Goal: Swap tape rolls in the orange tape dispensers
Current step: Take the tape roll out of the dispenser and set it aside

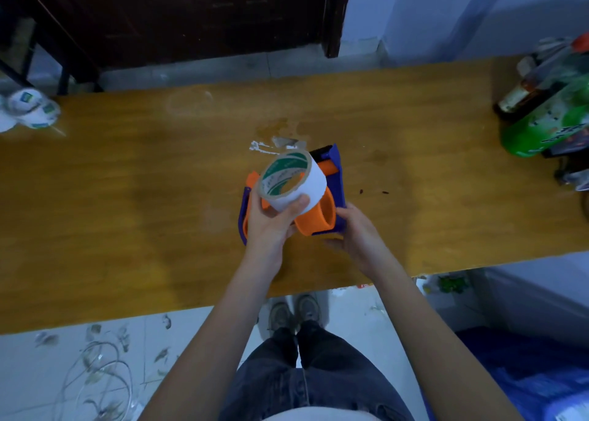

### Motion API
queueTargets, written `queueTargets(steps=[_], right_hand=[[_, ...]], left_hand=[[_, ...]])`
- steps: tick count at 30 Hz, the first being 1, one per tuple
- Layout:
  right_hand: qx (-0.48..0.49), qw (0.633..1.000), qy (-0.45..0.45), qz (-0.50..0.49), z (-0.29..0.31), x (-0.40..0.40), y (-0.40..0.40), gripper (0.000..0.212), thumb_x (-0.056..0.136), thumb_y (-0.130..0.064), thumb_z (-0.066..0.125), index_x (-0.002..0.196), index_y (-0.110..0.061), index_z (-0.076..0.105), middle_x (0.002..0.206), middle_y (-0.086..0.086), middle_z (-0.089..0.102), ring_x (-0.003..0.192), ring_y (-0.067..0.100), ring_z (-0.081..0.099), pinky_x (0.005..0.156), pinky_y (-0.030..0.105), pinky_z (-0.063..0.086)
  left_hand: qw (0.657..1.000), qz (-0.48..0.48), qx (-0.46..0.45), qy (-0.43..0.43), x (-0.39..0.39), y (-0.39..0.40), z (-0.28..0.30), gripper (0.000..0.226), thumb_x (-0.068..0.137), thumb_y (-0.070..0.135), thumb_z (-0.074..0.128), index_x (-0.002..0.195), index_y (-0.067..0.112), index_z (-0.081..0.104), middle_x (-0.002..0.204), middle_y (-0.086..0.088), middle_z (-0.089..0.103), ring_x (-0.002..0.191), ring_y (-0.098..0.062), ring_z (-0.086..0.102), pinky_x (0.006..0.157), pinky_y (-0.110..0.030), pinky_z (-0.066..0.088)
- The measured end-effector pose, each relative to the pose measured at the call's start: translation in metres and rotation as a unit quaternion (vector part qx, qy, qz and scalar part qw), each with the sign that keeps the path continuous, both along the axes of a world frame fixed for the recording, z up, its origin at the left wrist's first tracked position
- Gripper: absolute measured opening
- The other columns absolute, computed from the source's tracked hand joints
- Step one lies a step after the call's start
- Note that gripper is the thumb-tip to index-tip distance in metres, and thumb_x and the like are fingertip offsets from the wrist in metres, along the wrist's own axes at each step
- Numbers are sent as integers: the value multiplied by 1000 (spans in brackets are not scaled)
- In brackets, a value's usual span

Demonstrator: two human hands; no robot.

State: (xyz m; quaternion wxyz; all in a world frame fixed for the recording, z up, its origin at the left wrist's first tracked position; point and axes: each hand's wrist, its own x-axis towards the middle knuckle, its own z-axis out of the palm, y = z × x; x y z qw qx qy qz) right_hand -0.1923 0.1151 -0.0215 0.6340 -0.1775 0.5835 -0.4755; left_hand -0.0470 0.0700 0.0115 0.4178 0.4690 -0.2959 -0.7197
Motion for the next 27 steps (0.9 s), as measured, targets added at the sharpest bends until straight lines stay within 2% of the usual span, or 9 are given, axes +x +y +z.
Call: queueTargets(steps=[3,5,7,9,14,19,21,24,27], right_hand=[[5,991,126,40,-7,-3,-1,18,92,-18,56,109,-18,61,95,4,65,80,15,61,62,23,49],[17,985,162,48,-11,-6,-4,21,89,-10,59,111,-10,60,93,9,64,78,19,61,66,27,52],[44,978,200,29,-17,-7,-11,32,85,-5,63,116,-1,56,95,11,63,84,23,61,71,32,53],[75,968,240,15,-24,-7,-16,36,83,-7,66,116,2,54,98,10,60,90,23,59,71,31,52],[81,945,313,36,-44,-8,-15,27,79,-9,68,105,-1,64,83,4,61,80,20,58,65,30,48],[80,918,377,94,-54,-8,-18,34,78,-20,70,111,-9,66,85,6,64,74,18,58,66,34,50],[81,912,387,105,-55,-8,-20,30,79,-19,68,108,-9,68,85,7,66,74,19,59,69,36,52],[82,898,415,124,-56,-7,-23,19,82,-11,62,98,-7,71,81,6,65,73,20,58,61,30,46],[96,885,436,130,-57,-7,-25,17,84,-8,58,94,-7,71,80,2,62,76,20,58,62,28,47]], left_hand=[[996,-4,-49,-69,-2,-1,-10,90,51,29,89,130,33,46,129,-2,59,118,-23,58,86,-46,54],[992,-11,-77,-95,-5,3,-15,84,59,17,88,130,31,46,129,1,58,119,-16,56,96,-43,51],[987,-21,-104,-121,-10,9,-18,81,62,9,85,129,30,45,126,6,57,117,-7,55,93,-23,50],[984,-28,-114,-136,-15,14,-23,80,63,7,84,124,37,42,121,15,56,113,0,53,89,-14,49],[981,-41,-106,-157,-17,18,-42,83,62,11,85,127,35,40,123,14,53,121,-10,50,100,-25,46],[980,-45,-95,-168,-12,17,-55,85,61,15,87,131,31,42,129,7,54,122,-10,50,104,-34,45],[978,-49,-95,-177,-13,16,-57,84,61,14,87,131,30,42,129,6,54,121,-8,51,103,-30,45],[977,-51,-97,-184,-17,14,-56,80,61,9,85,121,38,41,118,18,55,110,6,52,94,-15,45],[976,-57,-96,-189,-20,11,-55,81,61,8,86,122,37,41,116,22,53,108,7,52,92,-13,45]])
